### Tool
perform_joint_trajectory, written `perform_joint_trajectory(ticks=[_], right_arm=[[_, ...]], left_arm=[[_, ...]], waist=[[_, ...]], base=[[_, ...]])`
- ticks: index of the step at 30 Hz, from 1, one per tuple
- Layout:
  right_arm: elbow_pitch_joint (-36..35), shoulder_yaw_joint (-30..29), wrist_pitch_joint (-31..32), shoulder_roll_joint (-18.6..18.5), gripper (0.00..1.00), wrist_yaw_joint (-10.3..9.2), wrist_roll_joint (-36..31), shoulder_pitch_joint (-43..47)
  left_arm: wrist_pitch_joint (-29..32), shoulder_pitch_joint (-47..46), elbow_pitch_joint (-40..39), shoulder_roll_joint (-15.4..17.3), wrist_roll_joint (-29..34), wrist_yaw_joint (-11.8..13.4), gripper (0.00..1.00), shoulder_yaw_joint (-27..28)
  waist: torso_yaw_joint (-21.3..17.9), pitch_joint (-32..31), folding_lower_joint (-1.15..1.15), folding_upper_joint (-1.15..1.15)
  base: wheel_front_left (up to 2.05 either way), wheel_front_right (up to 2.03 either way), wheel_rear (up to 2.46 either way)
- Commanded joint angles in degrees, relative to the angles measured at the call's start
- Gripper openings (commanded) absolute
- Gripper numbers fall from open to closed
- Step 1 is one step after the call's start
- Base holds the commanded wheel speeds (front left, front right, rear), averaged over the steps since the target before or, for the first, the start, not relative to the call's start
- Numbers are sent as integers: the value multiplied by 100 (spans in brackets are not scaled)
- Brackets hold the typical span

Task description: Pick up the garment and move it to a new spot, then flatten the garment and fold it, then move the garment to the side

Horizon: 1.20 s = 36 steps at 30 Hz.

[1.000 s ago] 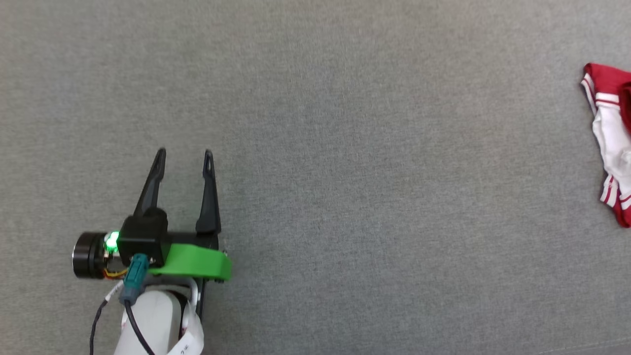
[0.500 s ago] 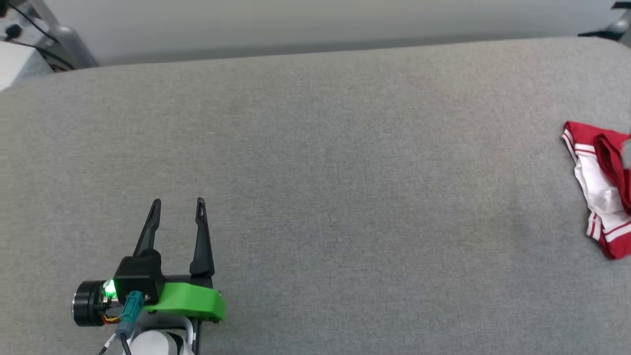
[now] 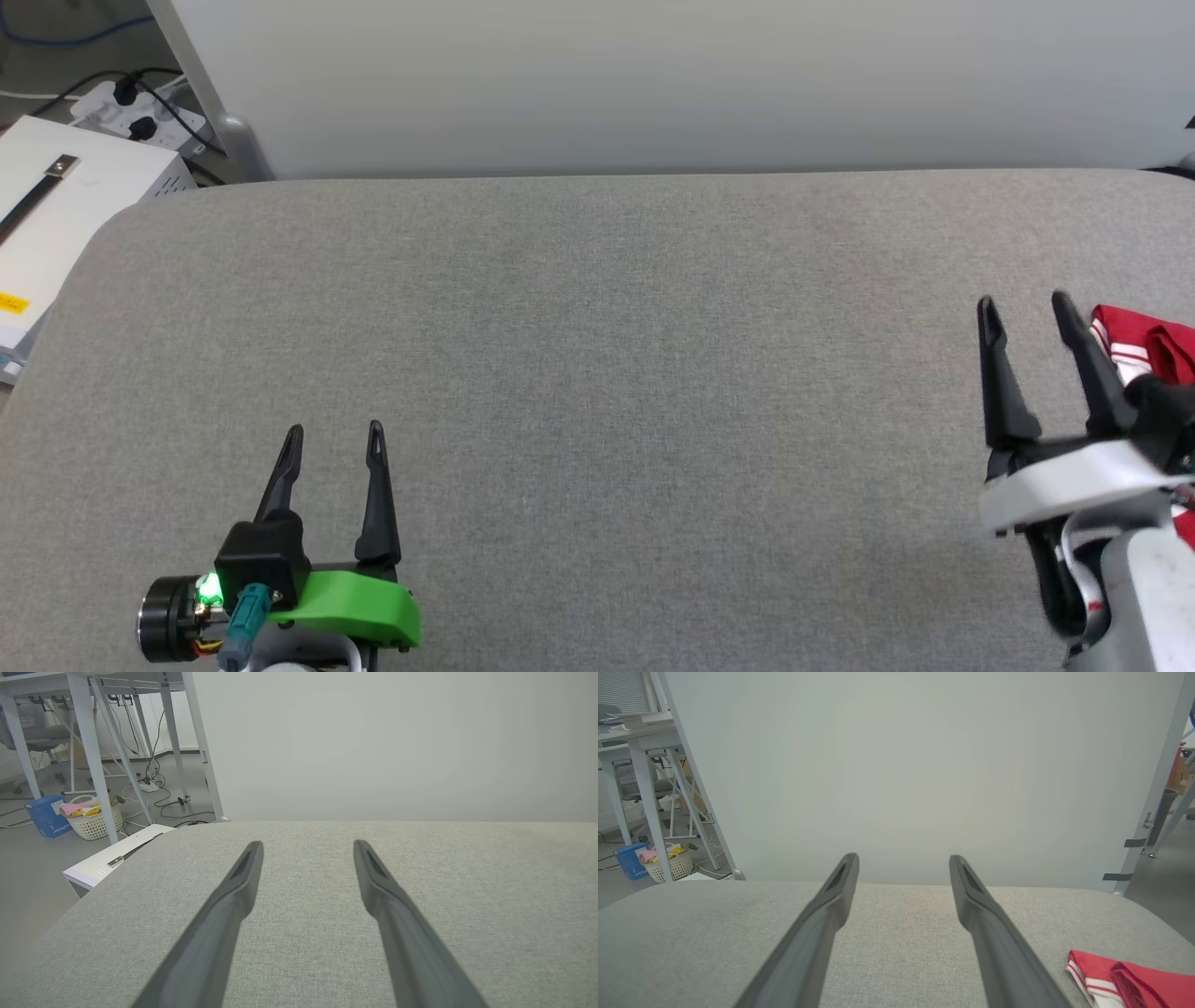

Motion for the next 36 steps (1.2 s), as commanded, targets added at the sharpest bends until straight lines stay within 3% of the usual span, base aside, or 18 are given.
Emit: perform_joint_trajectory(ticks=[1,15,23,24,36], right_arm=[[50,23,-41,73,100,-5,34,222],[-123,132,-87,409,100,-5,-142,1382],[-179,66,-53,422,100,-5,-248,1536],[-148,76,-45,422,0,0,-205,1469],[-208,65,82,457,0,0,-327,1446]], left_arm=[[-34,108,17,13,-65,25,100,-7],[-34,308,123,-38,-171,20,100,-151],[-34,372,81,-54,-246,41,100,-186],[4,284,103,-33,-225,2,0,-188],[137,249,70,-53,-161,-16,0,-150]], waist=[[43,-100,0,0],[29,-315,0,0],[34,-312,0,0],[33,-313,0,0],[34,-318,0,0]], base=[[0,0,0],[0,0,0],[0,0,0],[0,0,0],[0,0,0]])
